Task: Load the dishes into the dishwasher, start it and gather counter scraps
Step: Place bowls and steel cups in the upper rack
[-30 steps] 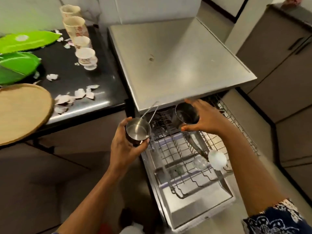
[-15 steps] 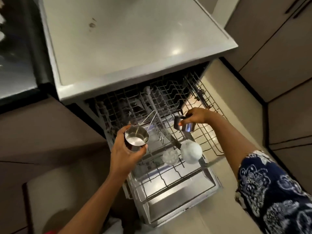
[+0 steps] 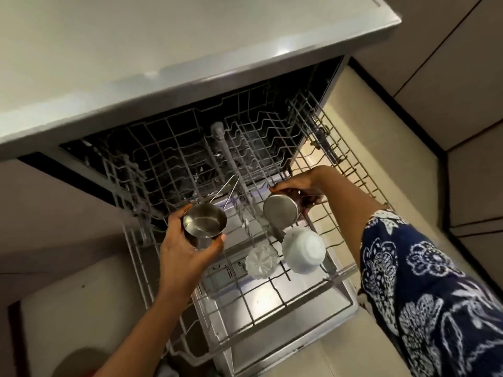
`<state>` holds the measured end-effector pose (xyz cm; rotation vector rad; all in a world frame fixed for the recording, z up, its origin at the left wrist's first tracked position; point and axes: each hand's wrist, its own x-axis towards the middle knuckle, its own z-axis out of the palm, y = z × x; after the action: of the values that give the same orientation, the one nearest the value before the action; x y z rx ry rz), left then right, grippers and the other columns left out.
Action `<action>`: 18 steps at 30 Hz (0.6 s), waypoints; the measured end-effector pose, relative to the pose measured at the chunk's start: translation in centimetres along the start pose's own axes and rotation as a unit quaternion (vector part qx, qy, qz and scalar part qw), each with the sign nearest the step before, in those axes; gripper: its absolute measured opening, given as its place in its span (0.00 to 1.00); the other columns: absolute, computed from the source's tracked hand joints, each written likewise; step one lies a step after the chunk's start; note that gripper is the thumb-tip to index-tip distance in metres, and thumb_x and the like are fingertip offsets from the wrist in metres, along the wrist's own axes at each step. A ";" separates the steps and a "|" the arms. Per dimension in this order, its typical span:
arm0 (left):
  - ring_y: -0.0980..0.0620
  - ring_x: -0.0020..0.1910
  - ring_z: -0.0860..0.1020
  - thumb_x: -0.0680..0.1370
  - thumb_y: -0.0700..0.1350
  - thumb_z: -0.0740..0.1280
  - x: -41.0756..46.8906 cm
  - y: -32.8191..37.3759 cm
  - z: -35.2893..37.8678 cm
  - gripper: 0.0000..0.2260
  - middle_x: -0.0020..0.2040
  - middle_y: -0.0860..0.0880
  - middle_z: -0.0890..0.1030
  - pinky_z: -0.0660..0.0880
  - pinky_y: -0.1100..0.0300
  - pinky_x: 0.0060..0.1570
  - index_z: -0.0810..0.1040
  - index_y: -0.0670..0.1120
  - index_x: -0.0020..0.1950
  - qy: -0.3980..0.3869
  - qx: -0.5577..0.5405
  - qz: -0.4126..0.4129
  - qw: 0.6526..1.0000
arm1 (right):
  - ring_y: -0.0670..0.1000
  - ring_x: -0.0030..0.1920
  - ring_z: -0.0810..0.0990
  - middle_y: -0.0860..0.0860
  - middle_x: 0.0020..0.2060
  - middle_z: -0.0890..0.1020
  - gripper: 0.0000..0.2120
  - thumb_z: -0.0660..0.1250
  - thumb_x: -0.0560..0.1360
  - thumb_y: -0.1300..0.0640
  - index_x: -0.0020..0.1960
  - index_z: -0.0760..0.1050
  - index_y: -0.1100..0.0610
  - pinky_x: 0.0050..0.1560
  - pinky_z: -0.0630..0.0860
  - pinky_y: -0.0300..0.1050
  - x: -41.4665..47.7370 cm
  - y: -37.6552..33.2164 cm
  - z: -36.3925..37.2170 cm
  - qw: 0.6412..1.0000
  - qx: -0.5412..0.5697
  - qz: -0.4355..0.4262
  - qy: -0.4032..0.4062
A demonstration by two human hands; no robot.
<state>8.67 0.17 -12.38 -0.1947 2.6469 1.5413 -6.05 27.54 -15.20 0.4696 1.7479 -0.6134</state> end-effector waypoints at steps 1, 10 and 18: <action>0.51 0.56 0.74 0.65 0.48 0.79 0.2 -0.1 0.3 0.35 0.56 0.54 0.73 0.72 0.55 0.58 0.65 0.54 0.66 0.000 0.003 -0.001 1.000 | 0.57 0.35 0.84 0.61 0.39 0.83 0.32 0.66 0.70 0.36 0.57 0.73 0.65 0.31 0.79 0.42 0.7 0.1 -0.2 1.000 0.016 0.008 0.001; 0.48 0.59 0.74 0.65 0.49 0.78 1.0 -1.4 2.1 0.37 0.62 0.47 0.74 0.72 0.50 0.61 0.64 0.55 0.68 -0.012 0.010 -0.033 0.999 | 0.56 0.35 0.78 0.59 0.37 0.78 0.34 0.54 0.73 0.32 0.46 0.74 0.65 0.33 0.74 0.41 2.1 0.6 -0.8 0.999 0.010 0.011 -0.039; 0.49 0.58 0.74 0.65 0.48 0.78 1.3 -1.5 2.6 0.36 0.61 0.48 0.74 0.71 0.54 0.59 0.64 0.54 0.69 -0.010 0.006 -0.039 0.999 | 0.54 0.28 0.81 0.58 0.34 0.81 0.35 0.56 0.73 0.31 0.54 0.71 0.65 0.26 0.74 0.36 2.0 0.3 -0.3 1.000 -0.018 0.012 -0.006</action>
<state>7.59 1.60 -15.06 -0.2757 2.6007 1.4950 -6.54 27.96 -17.10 0.4593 1.7362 -0.5663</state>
